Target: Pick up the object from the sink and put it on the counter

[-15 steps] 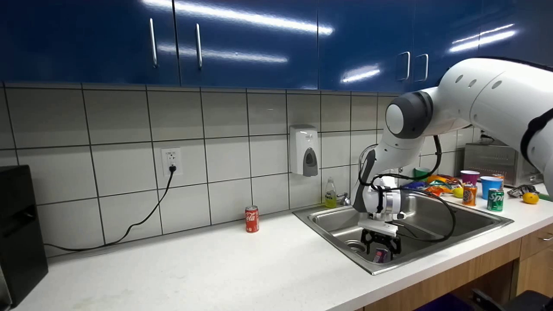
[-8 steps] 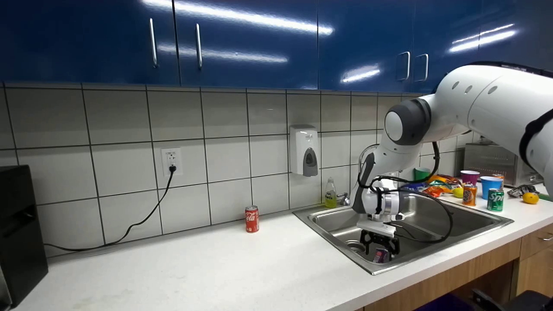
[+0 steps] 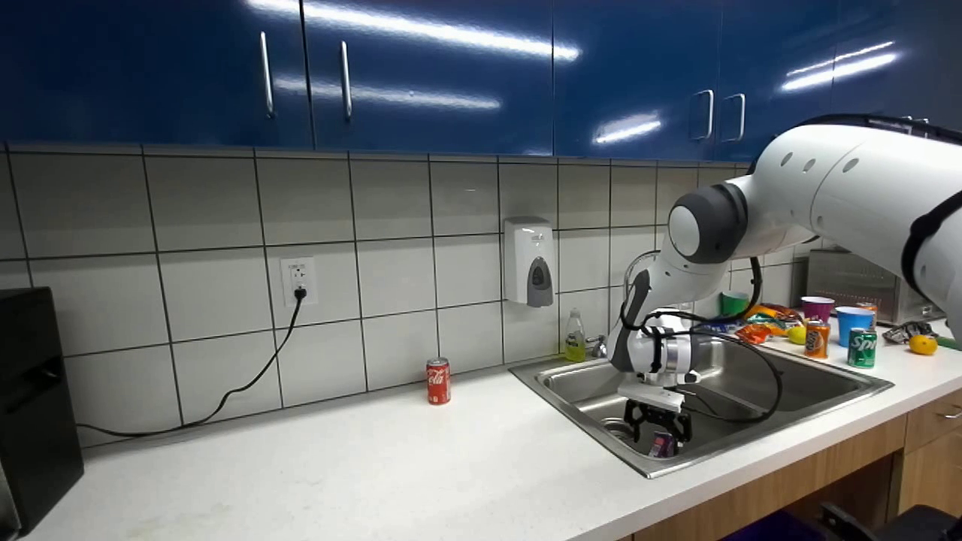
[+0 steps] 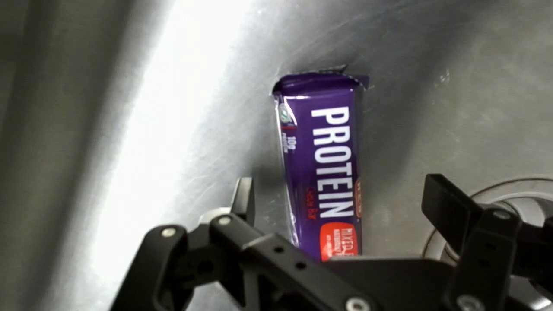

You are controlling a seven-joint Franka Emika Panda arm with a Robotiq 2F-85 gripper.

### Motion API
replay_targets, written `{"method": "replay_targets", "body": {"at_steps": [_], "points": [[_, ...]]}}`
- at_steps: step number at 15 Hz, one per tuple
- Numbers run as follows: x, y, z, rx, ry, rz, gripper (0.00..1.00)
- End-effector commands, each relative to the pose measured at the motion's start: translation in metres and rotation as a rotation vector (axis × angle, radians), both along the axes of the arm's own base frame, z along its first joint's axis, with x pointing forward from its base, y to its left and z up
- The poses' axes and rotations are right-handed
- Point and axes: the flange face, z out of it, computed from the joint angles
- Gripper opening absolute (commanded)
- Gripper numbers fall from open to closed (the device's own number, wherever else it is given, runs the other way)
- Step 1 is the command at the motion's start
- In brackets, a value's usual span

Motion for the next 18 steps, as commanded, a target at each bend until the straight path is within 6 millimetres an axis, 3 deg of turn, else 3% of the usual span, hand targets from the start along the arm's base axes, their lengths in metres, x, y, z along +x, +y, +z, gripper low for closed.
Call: {"method": "replay_targets", "body": {"at_steps": [1,15,16,17,18], "points": [[0.0091,-0.007,0.0005,0.001,0.017,-0.025,1.0],[0.0135,-0.016,-0.0045,-0.001,0.033,-0.033,1.0],[0.0133,-0.0161,-0.0051,0.0,0.035,-0.036,0.75],[0.0129,-0.0162,-0.0055,-0.001,0.036,-0.035,0.74],[0.0127,-0.0163,-0.0058,0.001,0.037,-0.037,0.65]]}}
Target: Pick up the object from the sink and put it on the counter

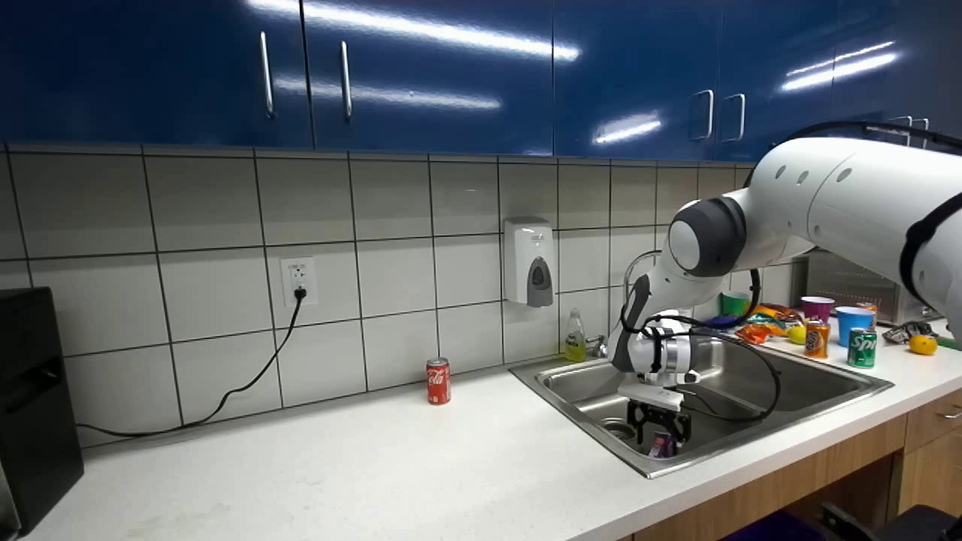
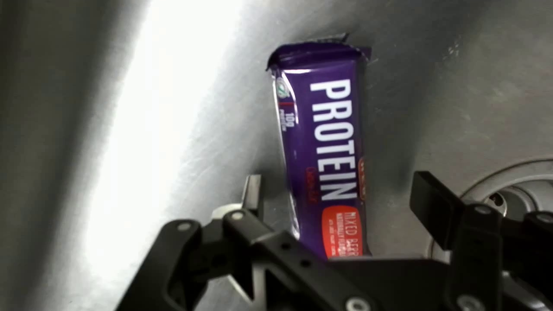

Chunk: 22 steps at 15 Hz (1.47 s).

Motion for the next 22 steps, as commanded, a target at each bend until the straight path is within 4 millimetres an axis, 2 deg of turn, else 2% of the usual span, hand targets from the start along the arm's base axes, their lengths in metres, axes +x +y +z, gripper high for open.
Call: {"method": "replay_targets", "body": {"at_steps": [1,6,13,22], "points": [[0.004,-0.005,0.001,0.004,0.017,-0.024,0.58],[0.006,-0.007,0.004,0.0,0.013,-0.027,0.19],[0.01,0.001,0.013,-0.002,0.005,-0.016,0.17],[0.026,0.017,0.056,-0.02,-0.05,0.013,0.17]]}}
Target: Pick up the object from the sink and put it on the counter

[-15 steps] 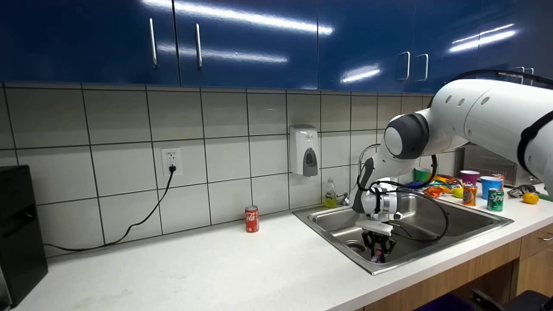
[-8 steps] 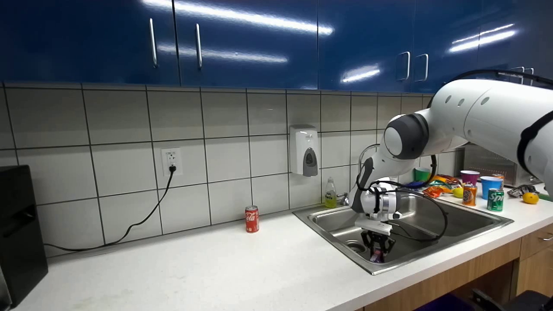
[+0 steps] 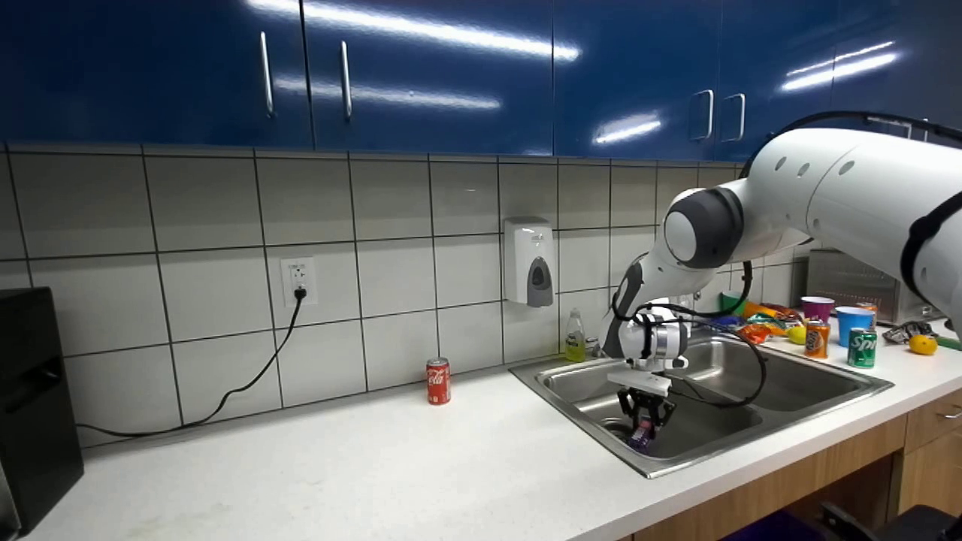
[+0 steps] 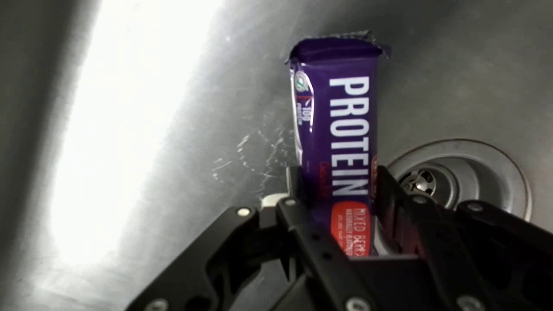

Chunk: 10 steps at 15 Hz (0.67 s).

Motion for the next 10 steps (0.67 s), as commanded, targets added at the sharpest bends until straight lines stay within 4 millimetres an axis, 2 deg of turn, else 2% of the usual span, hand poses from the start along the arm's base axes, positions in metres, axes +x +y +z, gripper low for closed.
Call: {"method": "replay_targets", "body": {"at_steps": [1,10], "points": [[0.003,0.005,0.03,-0.008,-0.008,-0.005,0.17],[0.003,0.014,0.07,-0.013,-0.037,0.005,0.17]]}}
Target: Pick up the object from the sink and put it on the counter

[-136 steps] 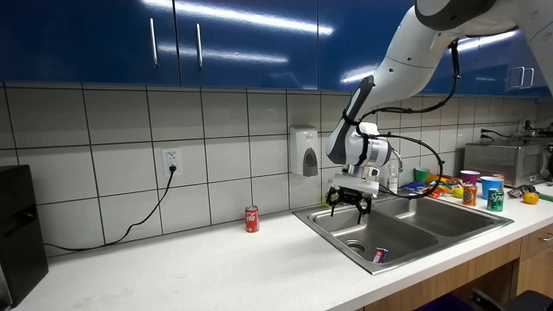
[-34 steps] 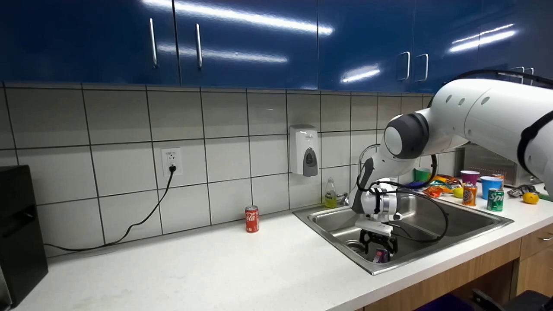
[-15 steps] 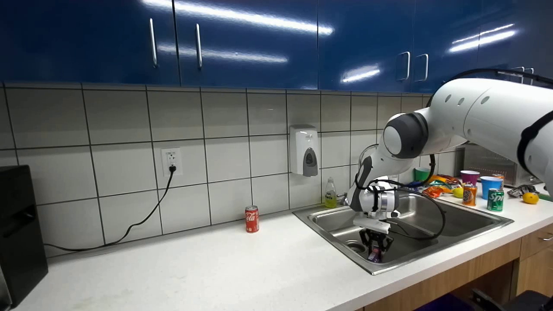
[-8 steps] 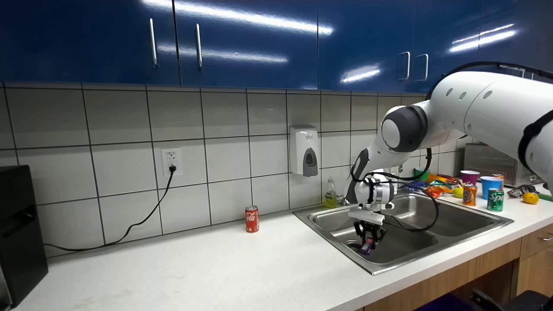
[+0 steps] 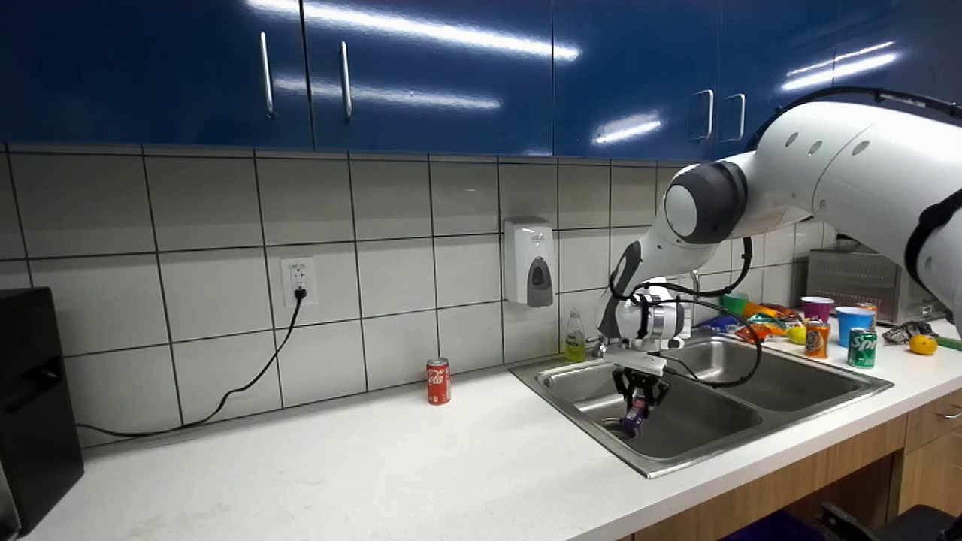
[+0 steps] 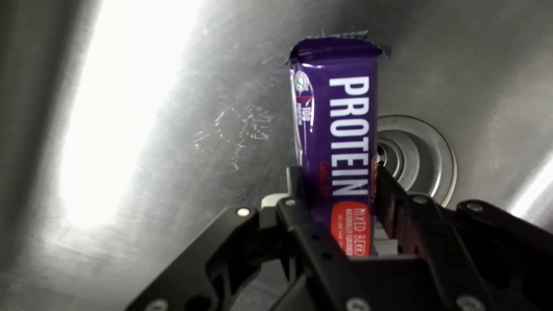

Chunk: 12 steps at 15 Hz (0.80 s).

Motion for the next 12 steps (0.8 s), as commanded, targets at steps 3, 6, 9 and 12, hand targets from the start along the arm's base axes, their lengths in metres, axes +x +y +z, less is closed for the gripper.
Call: {"method": "replay_targets", "body": {"at_steps": [3,6,9,12], "points": [[-0.008,0.015,0.035,-0.009,-0.003,0.009,0.17],[-0.011,0.027,0.052,0.001,-0.009,0.033,0.17],[-0.013,0.038,0.069,0.013,-0.009,0.068,0.17],[-0.017,0.051,0.086,0.007,-0.002,0.127,0.17]]}}
